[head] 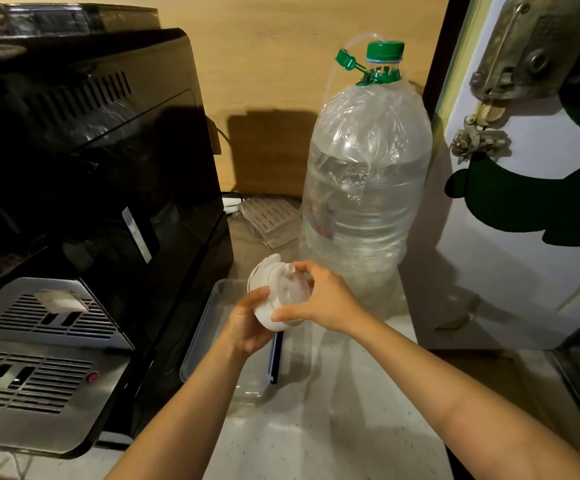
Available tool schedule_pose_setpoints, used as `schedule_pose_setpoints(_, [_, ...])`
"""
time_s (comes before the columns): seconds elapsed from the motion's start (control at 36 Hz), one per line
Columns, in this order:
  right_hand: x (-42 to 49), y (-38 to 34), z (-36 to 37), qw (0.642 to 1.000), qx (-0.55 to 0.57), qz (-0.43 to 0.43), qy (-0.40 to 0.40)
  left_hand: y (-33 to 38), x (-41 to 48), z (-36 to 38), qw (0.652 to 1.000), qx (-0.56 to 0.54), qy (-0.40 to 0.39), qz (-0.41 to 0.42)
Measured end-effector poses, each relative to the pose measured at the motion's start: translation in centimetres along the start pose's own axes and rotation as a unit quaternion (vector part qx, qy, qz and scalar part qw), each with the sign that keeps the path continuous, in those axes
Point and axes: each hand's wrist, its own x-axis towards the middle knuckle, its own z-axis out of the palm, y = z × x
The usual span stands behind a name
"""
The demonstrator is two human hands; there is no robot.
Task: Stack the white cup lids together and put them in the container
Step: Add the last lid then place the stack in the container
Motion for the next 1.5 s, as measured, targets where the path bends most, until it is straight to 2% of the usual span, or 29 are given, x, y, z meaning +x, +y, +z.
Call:
schedule_pose_setpoints(0.31, [2.5,0.6,1.3,0.997,-0.022,-0.008,-0.068,1.7,-0.9,-1.9,0.984,0.150,0.095,0.013])
schedule_pose_setpoints(0.58, [5.0,0.6,3.2,0.994,-0.044,-0.040,-0.095,1.9,-1.6,-3.7,0.982,0.101,0.159,0.021])
schedule_pose_setpoints(0.75, [6.3,1.4,5.1,0.986,-0.097,-0.058,-0.121,1.1,-1.9,-4.8,0.968,0.085,0.230,0.051])
schedule_pose_setpoints(0.92, [7.1,2.6,6.6,0.979,-0.120,-0.049,-0.156,0.3,-2.0,-6.0,0.926,0.134,0.352,0.032])
schedule_pose_setpoints(1.19, [8.2,4.1,8.3,0.950,-0.220,-0.041,-0.218,-1.3,-1.8,-8.1,0.887,0.218,0.406,-0.024])
schedule_pose_setpoints(1.36, [8.9,4.6,9.2,0.922,-0.301,-0.058,-0.236,-1.7,-0.9,-8.9,0.817,0.361,0.441,-0.092])
schedule_pose_setpoints(1.5, [9.0,4.6,9.8,0.911,-0.334,-0.067,-0.234,-1.6,-0.7,-9.1,0.740,0.470,0.461,-0.142])
